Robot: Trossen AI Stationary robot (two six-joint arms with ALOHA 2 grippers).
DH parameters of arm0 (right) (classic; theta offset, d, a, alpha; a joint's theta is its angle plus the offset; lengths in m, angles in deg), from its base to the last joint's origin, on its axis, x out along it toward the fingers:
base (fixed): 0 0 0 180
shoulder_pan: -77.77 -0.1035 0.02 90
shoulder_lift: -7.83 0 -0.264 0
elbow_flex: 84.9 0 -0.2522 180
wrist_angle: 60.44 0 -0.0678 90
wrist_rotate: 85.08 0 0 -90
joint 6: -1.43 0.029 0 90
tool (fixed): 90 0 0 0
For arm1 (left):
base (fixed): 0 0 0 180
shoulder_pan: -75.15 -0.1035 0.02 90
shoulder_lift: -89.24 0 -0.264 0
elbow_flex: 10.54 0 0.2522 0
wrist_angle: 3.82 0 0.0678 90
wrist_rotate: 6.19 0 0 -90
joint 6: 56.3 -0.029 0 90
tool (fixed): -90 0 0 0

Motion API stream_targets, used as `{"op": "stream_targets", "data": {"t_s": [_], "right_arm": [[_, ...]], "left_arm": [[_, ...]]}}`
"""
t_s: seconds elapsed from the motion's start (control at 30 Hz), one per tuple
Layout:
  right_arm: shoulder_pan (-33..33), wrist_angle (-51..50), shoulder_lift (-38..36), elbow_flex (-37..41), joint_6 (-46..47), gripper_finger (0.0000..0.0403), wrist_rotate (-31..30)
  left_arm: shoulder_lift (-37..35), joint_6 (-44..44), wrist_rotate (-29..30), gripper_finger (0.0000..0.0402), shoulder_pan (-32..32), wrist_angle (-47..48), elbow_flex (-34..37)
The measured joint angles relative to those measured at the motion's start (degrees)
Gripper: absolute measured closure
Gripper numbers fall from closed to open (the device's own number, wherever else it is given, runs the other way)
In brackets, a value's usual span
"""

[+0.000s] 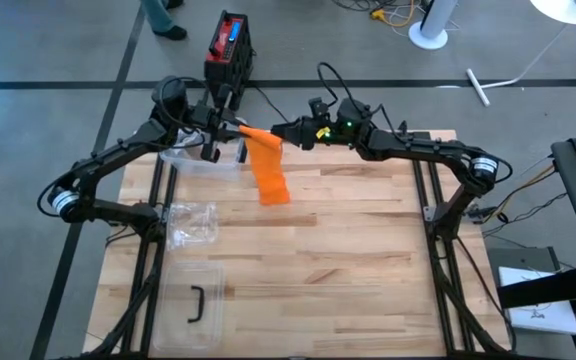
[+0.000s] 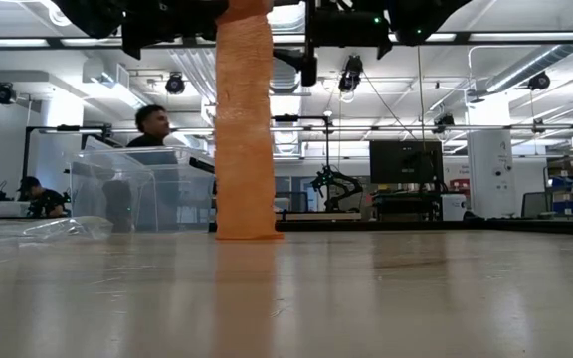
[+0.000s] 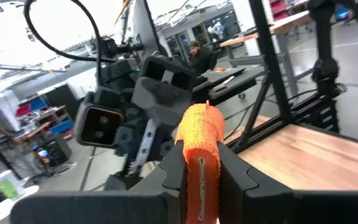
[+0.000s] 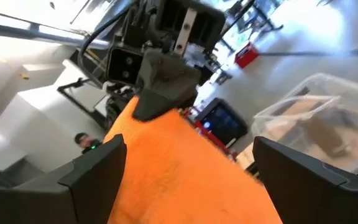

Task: Roll bandage
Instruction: Roll the orange bandage

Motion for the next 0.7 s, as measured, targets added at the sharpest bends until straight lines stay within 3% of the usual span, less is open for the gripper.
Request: {"op": "stream_targets", "data": {"t_s": [0.4, 0.7], "right_arm": [[-0.19, 2.46, 0.00, 0.00, 6.83, 0.0064, 5.87], [0.31, 2.50, 0.00, 0.00, 6.34, 0.0064, 5.32]], "left_arm": [[0.02, -5.13, 4.55, 0.0363, -1.23, 1.94, 0.00], [0.02, -6.53, 4.60, 0.0363, -1.29, 2.03, 0.00]]}}
